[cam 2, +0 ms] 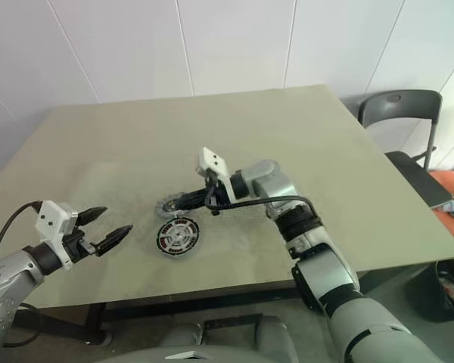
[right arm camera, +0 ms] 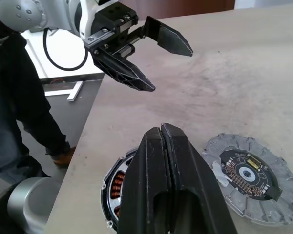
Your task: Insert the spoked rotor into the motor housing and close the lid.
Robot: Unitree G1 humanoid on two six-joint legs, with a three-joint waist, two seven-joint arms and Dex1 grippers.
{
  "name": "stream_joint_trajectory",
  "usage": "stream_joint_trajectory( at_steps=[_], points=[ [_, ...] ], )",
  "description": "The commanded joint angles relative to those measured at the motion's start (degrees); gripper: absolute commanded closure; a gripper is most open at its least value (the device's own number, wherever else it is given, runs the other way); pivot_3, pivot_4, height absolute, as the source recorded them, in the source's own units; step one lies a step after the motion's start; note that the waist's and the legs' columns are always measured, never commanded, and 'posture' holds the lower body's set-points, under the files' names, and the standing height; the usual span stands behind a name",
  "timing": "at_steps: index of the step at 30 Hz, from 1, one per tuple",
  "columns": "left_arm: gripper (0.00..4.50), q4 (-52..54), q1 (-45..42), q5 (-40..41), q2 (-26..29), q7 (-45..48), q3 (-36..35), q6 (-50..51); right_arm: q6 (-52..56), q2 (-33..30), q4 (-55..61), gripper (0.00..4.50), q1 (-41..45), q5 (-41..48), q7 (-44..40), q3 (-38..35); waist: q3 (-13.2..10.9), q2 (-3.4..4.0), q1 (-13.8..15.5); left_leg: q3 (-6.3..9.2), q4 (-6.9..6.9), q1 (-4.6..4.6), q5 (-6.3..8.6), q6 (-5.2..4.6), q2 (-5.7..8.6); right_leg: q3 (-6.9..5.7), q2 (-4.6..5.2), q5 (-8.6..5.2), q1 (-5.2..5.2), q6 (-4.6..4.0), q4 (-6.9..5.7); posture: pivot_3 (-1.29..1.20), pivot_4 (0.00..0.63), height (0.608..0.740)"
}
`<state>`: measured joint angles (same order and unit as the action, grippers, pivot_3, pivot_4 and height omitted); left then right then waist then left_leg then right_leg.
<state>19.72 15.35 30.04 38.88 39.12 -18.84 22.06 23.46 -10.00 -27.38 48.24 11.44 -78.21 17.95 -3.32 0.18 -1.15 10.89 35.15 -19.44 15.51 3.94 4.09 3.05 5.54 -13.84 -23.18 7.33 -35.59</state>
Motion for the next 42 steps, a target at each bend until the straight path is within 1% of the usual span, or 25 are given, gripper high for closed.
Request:
stream_joint_trajectory(
  at_steps=[1,4,7,9,10,13,15,18,19,20,21,24,25,26,28,30,32,33,37,39,42],
  points=[
    [0.0,1.1,-0.3,1.1,-0.8,0.5,-1.5,-0.3,6.2,1.6,-2.0,4.47,2.0,0.3,4.7,-1.0,0.0,0.0,0.0,-0.01,0.0,0.0,0.0,0.0,0.0,0.0,0.0,0.0,0.0,0.0,0.0,0.0,0.0,0.74],
    [0.0,1.6,0.6,1.2,-1.7,0.3,-2.0,-0.2,15.3,2.4,-3.8,4.47,4.3,2.9,6.7,-3.3,0.0,0.0,0.0,0.0,0.01,0.0,0.0,0.0,0.0,0.0,0.0,0.03,-0.01,-0.07,-0.02,0.0,0.0,0.74],
    [0.0,2.0,1.5,0.6,-2.1,0.2,-1.9,-0.4,21.4,2.7,-4.1,3.93,6.5,4.5,9.1,-5.4,0.0,0.02,0.0,0.0,0.01,-0.04,0.0,0.0,0.0,0.0,0.0,0.04,-0.06,-0.08,-0.02,0.0,0.0,0.74],
    [0.0,2.3,1.7,0.6,-2.4,0.0,-1.8,-0.3,23.7,3.2,-5.4,3.29,7.7,4.3,13.3,-7.1,0.0,0.02,0.0,0.0,-0.01,-0.05,0.0,0.0,0.0,0.0,0.0,0.04,-0.08,-0.08,-0.02,0.0,0.0,0.74],
    [0.0,2.4,1.7,0.4,-2.5,-0.2,-1.8,-0.3,26.3,2.9,-5.9,2.92,8.1,5.0,13.5,-7.5,0.0,0.02,0.0,0.0,-0.01,-0.05,0.0,0.0,0.0,0.0,0.0,0.04,-0.08,-0.08,-0.01,0.0,0.0,0.74],
    [0.0,2.7,2.1,0.3,-2.9,-0.6,-2.1,-0.2,37.7,2.4,-7.2,1.94,9.9,9.8,14.0,-11.8,0.0,0.01,0.1,0.0,0.0,-0.05,0.0,0.0,0.0,0.0,0.0,0.04,-0.04,-0.08,0.01,0.0,0.0,0.74],
    [0.0,2.9,2.7,0.4,-3.1,-1.0,-2.5,-0.2,42.7,1.8,-7.9,1.26,10.5,10.9,15.0,-12.6,0.0,0.02,0.1,0.0,0.0,-0.06,0.0,0.0,0.0,0.0,0.0,0.04,-0.05,-0.09,0.03,0.0,0.0,0.74],
    [0.0,3.2,3.5,0.4,-3.4,-1.3,-2.8,-0.4,44.9,1.7,-10.5,0.22,10.8,10.3,18.9,-13.6,0.0,0.02,0.0,0.0,-0.02,-0.07,0.0,0.0,0.0,0.0,0.01,0.04,-0.08,-0.09,0.04,0.0,0.0,0.74],
    [0.0,3.3,3.7,0.3,-3.5,-1.4,-2.8,-0.4,45.3,1.4,-11.4,0.04,10.7,10.1,19.2,-13.4,0.0,0.02,-0.1,0.0,-0.02,-0.07,0.0,0.0,0.0,0.0,0.01,0.03,-0.08,-0.09,0.03,0.0,0.0,0.74],
    [0.0,3.4,3.9,0.2,-3.7,-1.5,-2.8,-0.5,46.1,1.1,-12.5,0.04,10.8,9.9,19.7,-13.1,0.0,0.03,-0.1,-0.01,-0.02,-0.07,0.0,0.0,0.0,0.0,0.01,0.03,-0.08,-0.08,0.03,0.0,0.0,0.74],
    [0.0,3.5,4.1,0.1,-3.8,-1.6,-2.7,-0.6,44.5,0.2,-12.0,0.04,10.2,8.3,19.2,-10.3,0.0,0.03,-0.1,-0.02,-0.02,-0.07,0.0,0.0,0.0,0.0,0.01,0.02,-0.08,-0.07,0.04,0.0,0.0,0.74],
    [0.0,3.7,4.1,0.3,-3.9,-1.7,-2.5,-0.2,40.6,-1.8,-8.9,0.04,8.7,7.2,15.3,-5.5,0.0,0.04,0.0,-0.03,0.0,-0.08,0.0,0.0,0.0,0.0,0.01,-0.01,-0.07,-0.02,0.05,0.0,0.0,0.74],
    [0.0,3.7,4.1,0.3,-3.9,-1.7,-2.4,-0.2,39.1,-2.5,-7.8,0.04,8.4,7.0,14.2,-4.3,0.0,0.05,-0.1,-0.03,0.0,-0.09,0.0,0.0,0.0,0.0,0.01,-0.01,-0.07,-0.01,0.06,0.0,0.0,0.74],
    [0.0,3.6,4.1,0.3,-3.8,-1.6,-2.4,-0.3,33.5,-3.5,-5.0,0.04,7.2,5.7,12.1,-2.2,0.0,0.05,-0.1,-0.04,0.0,-0.09,0.0,0.0,0.0,0.0,0.01,-0.02,-0.06,0.01,0.06,0.0,0.0,0.74],
    [0.0,3.4,4.0,0.3,-3.7,-1.4,-2.4,-0.6,17.4,-5.9,0.2,0.04,4.3,1.4,7.8,2.6,0.0,0.05,-0.2,-0.03,-0.01,-0.09,0.0,0.0,0.0,0.0,0.01,-0.03,-0.07,0.1,0.07,0.0,0.0,0.74],
    [0.0,3.3,3.8,0.2,-3.6,-1.2,-2.4,-0.7,0.5,-9.1,2.9,0.04,2.6,-5.1,5.2,8.3,0.0,0.06,-0.3,-0.06,-0.01,-0.09,0.01,0.01,0.0,0.0,0.01,0.0,-0.04,0.34,0.12,0.0,0.0,0.74],
    [0.0,3.1,3.4,0.2,-3.4,-1.1,-2.4,-0.6,-14.4,-11.6,3.6,0.04,3.1,-9.8,1.4,12.6,0.0,0.05,-0.6,-0.08,0.0,-0.09,0.01,0.02,0.0,0.0,0.02,-0.01,-0.02,0.35,0.14,0.0,0.0,0.74],
    [0.0,3.0,3.2,0.3,-3.3,-1.0,-2.5,-0.6,-19.5,-12.3,3.2,0.04,4.2,-11.3,-1.0,14.2,0.0,0.05,-0.8,-0.09,0.01,-0.09,0.01,0.02,0.0,0.0,0.02,-0.01,-0.01,0.35,0.14,0.0,0.0,0.74],
    [0.0,2.4,2.6,0.0,-2.9,-0.5,-2.5,-0.8,-35.4,-11.4,-1.6,0.04,9.3,-15.8,-7.4,18.6,0.0,0.06,-1.9,-0.11,0.01,-0.01,0.01,0.01,-0.04,0.0,0.02,0.01,0.0,0.3,0.09,0.0,0.0,0.74],
    [0.0,2.3,2.5,-0.1,-2.9,-0.4,-2.6,-0.8,-43.0,-9.4,-5.3,0.04,12.6,-18.1,-8.4,20.3,0.0,0.06,-2.3,-0.09,0.0,0.02,0.0,0.01,-0.05,0.0,0.02,0.01,0.0,0.27,0.04,0.0,0.0,0.74],
    [0.0,2.8,2.8,-0.2,-3.1,-0.6,-3.0,-1.0,-52.6,-5.8,-12.7,0.04,17.7,-21.9,-7.5,22.1,0.0,0.07,-2.9,-0.06,0.0,0.04,0.0,0.01,-0.05,0.0,0.01,0.06,0.0,0.18,0.0,0.0,0.0,0.74]
  ],
)
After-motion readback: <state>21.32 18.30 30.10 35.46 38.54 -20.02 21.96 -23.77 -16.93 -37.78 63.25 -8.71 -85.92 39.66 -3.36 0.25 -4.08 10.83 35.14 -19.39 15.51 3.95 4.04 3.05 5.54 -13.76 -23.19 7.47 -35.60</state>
